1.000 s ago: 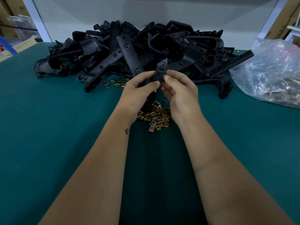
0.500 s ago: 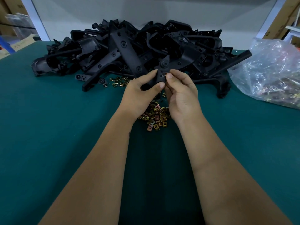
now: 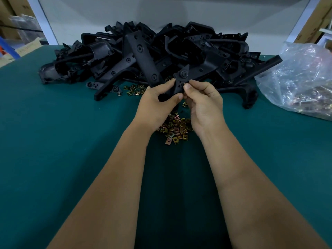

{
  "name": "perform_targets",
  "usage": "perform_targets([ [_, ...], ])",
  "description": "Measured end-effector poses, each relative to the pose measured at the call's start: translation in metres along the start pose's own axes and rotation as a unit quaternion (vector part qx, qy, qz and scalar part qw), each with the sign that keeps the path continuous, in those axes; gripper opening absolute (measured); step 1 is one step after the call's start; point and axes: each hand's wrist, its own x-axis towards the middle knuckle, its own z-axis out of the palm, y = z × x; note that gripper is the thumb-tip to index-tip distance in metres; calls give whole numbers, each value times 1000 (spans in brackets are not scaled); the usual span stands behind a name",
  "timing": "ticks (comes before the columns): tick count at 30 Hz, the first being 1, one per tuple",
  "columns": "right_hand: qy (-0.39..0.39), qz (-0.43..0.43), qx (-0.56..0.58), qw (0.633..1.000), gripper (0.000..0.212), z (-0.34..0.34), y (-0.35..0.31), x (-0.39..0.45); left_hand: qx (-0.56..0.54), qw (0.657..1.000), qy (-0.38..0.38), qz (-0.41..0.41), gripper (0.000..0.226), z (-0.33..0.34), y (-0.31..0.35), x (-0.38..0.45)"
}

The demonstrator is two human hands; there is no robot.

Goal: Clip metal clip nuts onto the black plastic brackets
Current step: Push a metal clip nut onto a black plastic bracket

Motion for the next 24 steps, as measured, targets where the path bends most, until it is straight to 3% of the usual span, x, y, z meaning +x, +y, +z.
perform_targets([
  [5, -10, 23, 31, 999, 18, -1, -1, 1, -12, 1000, -16, -1, 49, -1, 2, -1],
  [13, 21, -13, -20, 999, 20, 4, 1, -1, 40, 999, 16, 32, 44, 2, 2, -2],
  [19, -19, 24, 34, 999, 18, 5, -4, -1, -6, 999, -31, 21, 47, -3, 6, -3],
  [24, -45, 10, 71, 996, 16, 6, -10, -1, -51, 997, -1, 49, 42, 0, 6, -3],
])
